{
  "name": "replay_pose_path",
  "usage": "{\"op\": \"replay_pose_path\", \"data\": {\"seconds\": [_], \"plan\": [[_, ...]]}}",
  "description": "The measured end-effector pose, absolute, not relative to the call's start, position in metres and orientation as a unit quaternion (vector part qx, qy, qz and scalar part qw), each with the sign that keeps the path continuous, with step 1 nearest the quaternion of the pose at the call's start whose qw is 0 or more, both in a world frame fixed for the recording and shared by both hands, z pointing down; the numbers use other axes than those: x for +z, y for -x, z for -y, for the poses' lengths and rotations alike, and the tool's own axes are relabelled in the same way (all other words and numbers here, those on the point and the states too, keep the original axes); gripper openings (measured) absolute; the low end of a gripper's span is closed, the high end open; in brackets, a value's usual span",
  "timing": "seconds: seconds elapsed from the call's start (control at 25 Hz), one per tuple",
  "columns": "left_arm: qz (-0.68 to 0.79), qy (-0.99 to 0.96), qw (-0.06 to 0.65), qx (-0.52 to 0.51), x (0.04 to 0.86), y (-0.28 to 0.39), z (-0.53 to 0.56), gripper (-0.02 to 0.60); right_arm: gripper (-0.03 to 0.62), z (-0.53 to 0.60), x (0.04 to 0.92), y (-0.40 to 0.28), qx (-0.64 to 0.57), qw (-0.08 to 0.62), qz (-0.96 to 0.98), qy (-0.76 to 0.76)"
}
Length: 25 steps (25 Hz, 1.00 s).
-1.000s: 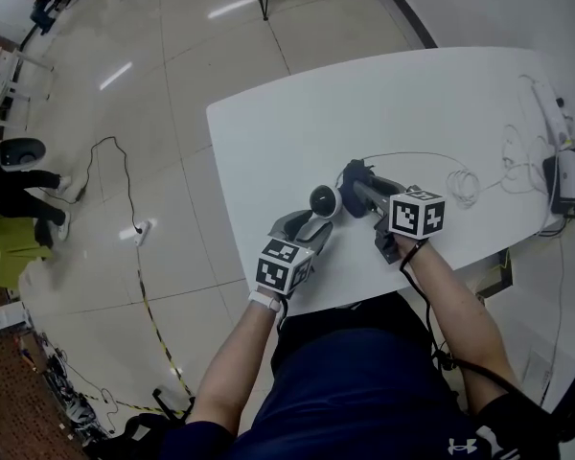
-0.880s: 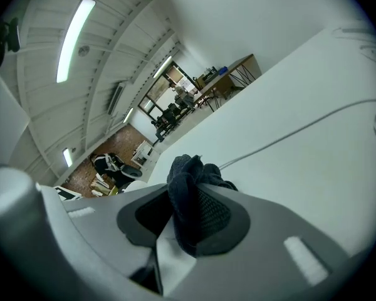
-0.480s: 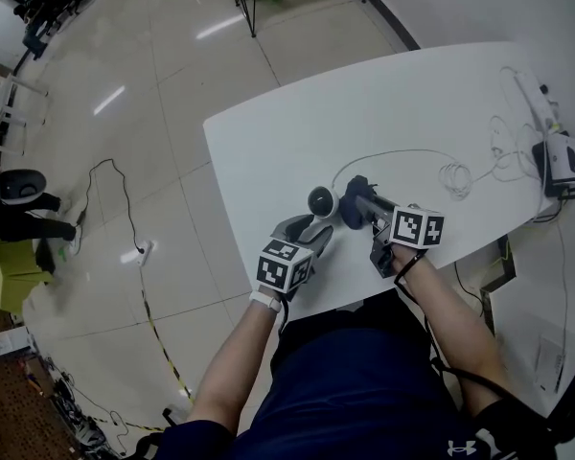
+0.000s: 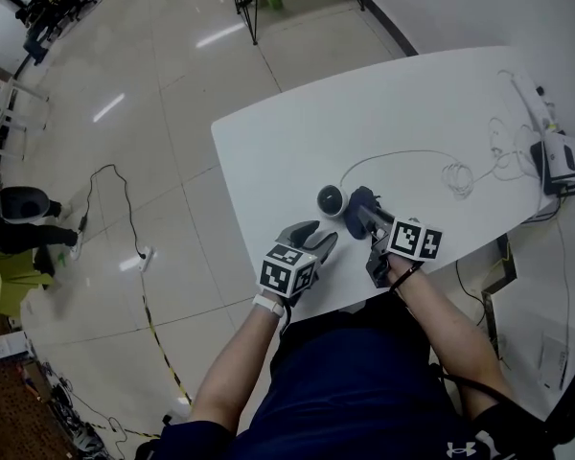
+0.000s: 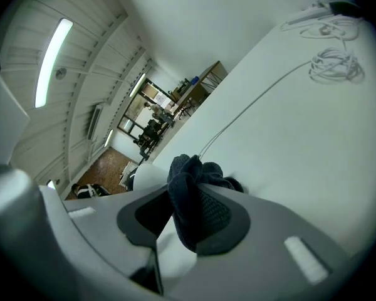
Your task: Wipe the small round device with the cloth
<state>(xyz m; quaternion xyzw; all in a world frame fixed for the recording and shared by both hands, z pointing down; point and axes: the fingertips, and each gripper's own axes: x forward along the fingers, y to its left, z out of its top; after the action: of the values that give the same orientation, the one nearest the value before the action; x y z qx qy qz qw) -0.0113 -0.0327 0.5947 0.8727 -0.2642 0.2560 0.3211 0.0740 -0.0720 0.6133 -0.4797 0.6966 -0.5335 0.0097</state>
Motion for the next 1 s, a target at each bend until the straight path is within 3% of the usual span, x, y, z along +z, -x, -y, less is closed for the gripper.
{"op": "replay_pose_path", "data": {"seconds": [0.64, 1.0], "plan": [[0.312, -0.856, 0.35, 0.218, 0.592, 0.05, 0.017, 0.193, 0.101, 0.045, 0.614, -0.039, -0.615, 0.107, -0.619, 0.477], [0.332, -0.853, 0.355, 0.192, 0.582, 0.06, 0.017, 0.19, 0.101, 0.057, 0.597, -0.063, -0.562, 0.035, -0.672, 0.481]]}}
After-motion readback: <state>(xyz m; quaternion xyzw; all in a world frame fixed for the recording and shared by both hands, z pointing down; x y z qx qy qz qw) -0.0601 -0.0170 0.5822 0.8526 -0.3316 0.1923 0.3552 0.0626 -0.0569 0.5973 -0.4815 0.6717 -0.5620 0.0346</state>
